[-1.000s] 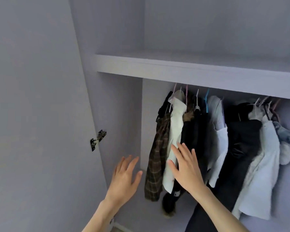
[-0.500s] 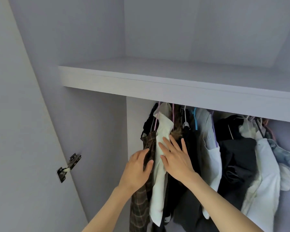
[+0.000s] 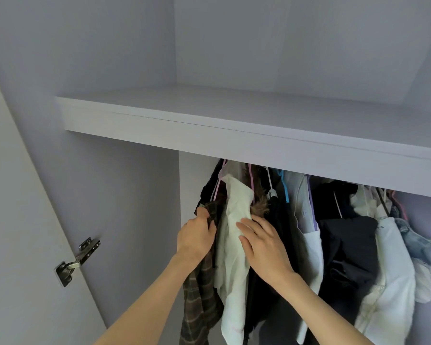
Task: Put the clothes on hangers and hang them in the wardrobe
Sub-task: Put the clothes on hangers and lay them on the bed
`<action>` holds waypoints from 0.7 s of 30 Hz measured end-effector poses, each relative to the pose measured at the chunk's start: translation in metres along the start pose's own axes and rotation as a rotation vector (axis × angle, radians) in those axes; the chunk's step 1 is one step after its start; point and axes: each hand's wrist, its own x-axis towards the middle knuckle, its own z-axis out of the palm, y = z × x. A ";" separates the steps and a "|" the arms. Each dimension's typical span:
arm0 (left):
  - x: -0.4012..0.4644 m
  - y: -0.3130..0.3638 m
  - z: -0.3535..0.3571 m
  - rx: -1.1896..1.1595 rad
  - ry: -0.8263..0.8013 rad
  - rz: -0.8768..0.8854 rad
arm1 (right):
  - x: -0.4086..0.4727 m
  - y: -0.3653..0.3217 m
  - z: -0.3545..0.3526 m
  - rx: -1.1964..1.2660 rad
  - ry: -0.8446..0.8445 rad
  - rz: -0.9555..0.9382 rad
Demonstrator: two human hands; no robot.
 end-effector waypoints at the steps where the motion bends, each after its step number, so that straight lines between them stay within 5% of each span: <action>1: -0.001 0.001 0.000 -0.006 0.016 0.017 | 0.004 -0.004 -0.004 0.059 0.056 0.014; 3: -0.001 0.001 0.000 -0.038 0.048 0.035 | 0.021 -0.019 -0.019 0.341 0.081 0.108; 8: -0.009 0.001 -0.003 -0.115 0.125 0.107 | 0.104 -0.042 -0.018 1.032 -0.288 0.698; 11: -0.012 -0.002 -0.006 -0.157 0.161 0.097 | 0.137 -0.048 -0.011 1.289 -0.352 0.943; 16: -0.012 -0.007 -0.010 -0.234 0.176 0.116 | 0.151 -0.055 -0.004 1.419 -0.314 1.003; 21: -0.015 -0.015 -0.020 -0.250 0.134 0.233 | 0.144 -0.051 0.005 1.455 -0.260 0.834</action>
